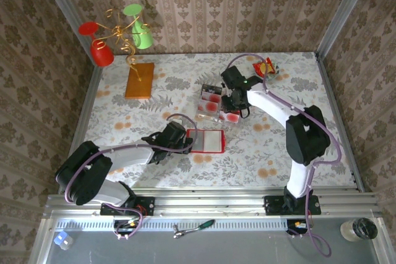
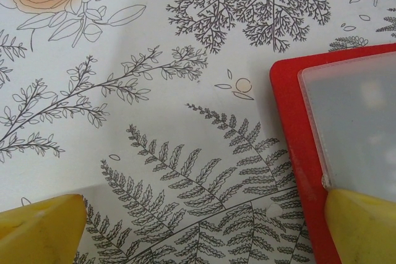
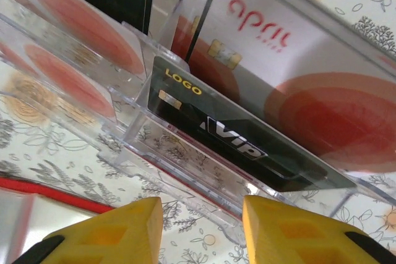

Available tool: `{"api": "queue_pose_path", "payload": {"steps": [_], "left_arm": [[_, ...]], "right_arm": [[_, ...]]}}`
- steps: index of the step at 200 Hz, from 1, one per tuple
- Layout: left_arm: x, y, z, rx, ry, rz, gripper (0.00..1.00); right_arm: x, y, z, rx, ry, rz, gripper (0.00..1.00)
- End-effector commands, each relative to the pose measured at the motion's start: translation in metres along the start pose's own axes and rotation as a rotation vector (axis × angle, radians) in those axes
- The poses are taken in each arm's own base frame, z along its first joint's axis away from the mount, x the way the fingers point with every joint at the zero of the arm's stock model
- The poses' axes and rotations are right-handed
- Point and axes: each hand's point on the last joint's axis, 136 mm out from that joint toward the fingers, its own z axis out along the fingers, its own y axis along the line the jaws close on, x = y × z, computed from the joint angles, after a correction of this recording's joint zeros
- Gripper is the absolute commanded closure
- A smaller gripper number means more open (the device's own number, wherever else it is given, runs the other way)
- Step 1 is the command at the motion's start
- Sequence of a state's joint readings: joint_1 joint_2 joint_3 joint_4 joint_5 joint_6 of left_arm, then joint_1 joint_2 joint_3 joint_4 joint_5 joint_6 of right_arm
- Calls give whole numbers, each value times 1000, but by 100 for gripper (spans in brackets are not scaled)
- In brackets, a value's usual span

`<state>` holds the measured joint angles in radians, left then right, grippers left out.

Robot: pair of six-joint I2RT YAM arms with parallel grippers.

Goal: Put the credit cards into the card holder
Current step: Pick up the credit card from the storage box.

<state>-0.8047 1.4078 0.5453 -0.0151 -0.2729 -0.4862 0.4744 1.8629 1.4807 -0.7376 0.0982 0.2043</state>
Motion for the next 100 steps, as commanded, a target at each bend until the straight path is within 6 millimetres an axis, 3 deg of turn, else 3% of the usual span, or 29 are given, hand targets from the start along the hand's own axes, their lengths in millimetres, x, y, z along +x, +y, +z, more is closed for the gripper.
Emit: {"api": "queue_pose_path", "payload": {"steps": [1,100], "left_arm": [[2,4,-3,-19,0,-2,0],[1,4,-4,-16,-2,-4,0]], "right_arm": [[7,-5,6,80,51,-94,61],[12,4,28,150,99,-226,72]]}}
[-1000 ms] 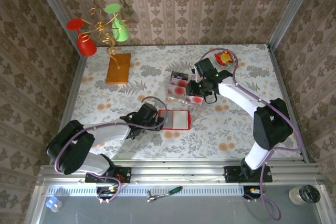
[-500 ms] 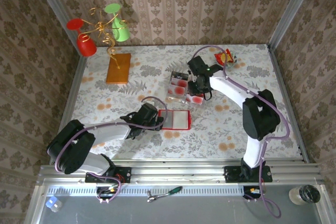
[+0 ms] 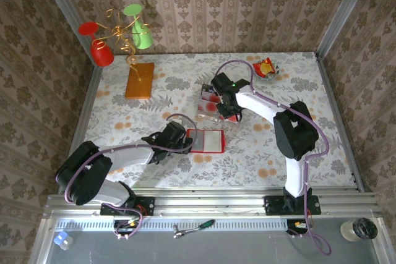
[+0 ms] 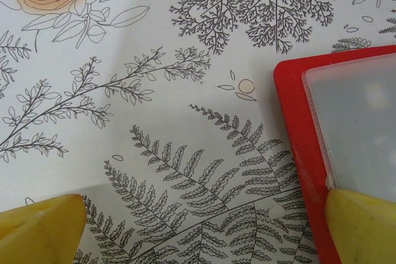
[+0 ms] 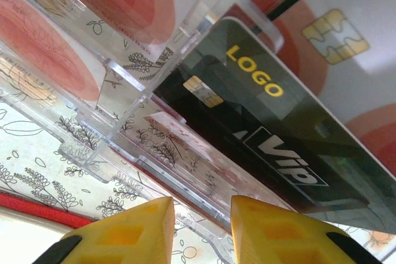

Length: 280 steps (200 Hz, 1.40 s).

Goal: Put the credit cards into the card holder
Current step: Pick up the credit card from the storage box.

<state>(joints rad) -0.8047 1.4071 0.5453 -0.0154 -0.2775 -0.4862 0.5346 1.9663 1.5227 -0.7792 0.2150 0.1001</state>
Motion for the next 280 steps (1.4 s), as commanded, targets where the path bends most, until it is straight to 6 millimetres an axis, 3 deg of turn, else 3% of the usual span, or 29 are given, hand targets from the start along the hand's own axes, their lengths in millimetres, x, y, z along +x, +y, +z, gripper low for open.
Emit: {"api": "queue_pose_path", "payload": {"steps": [1,85,113,133,158,280], "left_arm": [[1,3,-4,-13,-1,-4,0],[1,3,-5,-10,-6,-5,0],[1,4,-6,-10,-7,-7,0],[1,4,-6,-11,-5,-4,0],[1,4,-5,-10,-5,-6,0],[0,4,-6,-6,-8,-5,0]], "right_arm": [[0,-2,2,39,23,-51,72],[1,9,-10,-38,3,-108,96],[-1,9,-15,-48,-5,-110,92],[-4,8,-20,-44,-14,-110,79],[-7,5,-23,-27,-18,-123,72],[9,9,9,6,89,-285,70]]}}
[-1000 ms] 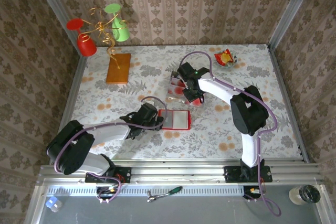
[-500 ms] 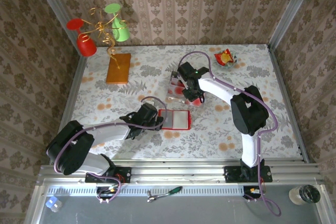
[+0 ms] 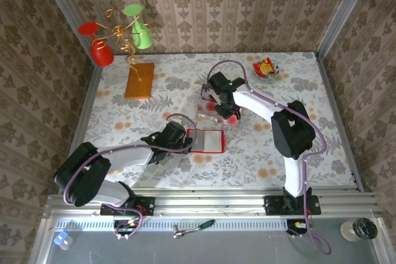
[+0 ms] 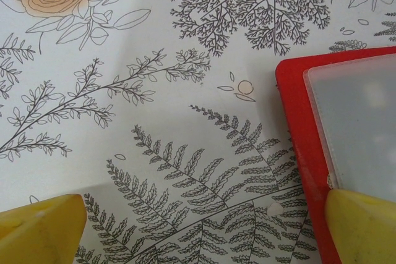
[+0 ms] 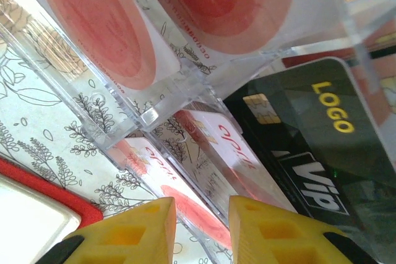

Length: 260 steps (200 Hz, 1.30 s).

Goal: Put the credit cards into the card holder
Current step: Pick up the credit card from the storage box.

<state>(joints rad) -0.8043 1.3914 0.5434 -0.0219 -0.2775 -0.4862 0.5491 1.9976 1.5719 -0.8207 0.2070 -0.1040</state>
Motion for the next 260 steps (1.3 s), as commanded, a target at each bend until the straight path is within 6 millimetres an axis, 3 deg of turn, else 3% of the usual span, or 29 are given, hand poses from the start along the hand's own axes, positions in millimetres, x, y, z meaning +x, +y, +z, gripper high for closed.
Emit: {"api": "queue_pose_path", "payload": {"steps": [1,30,58,76,149,218,260], "left_arm": [[2,3,-4,-8,-1,-2,0],[2,3,-4,-9,-2,-2,0],[1,3,-5,-8,-4,-3,0],[2,3,-4,-9,-2,-3,0],[0,3,-6,-6,-7,-2,0],[0,5,-8,-9,-13,-9,0],[1,6,-7,-12,-12,-7,0]], "right_arm": [[11,3,9,10,71,-62,70],[16,6,15,4,99,-87,71],[18,9,14,-4,100,-106,80],[17,12,9,-23,88,-120,91],[7,24,-10,-121,11,-219,100],[-12,23,-65,-160,-117,-190,100],[-16,42,-86,-218,-179,-158,100]]}}
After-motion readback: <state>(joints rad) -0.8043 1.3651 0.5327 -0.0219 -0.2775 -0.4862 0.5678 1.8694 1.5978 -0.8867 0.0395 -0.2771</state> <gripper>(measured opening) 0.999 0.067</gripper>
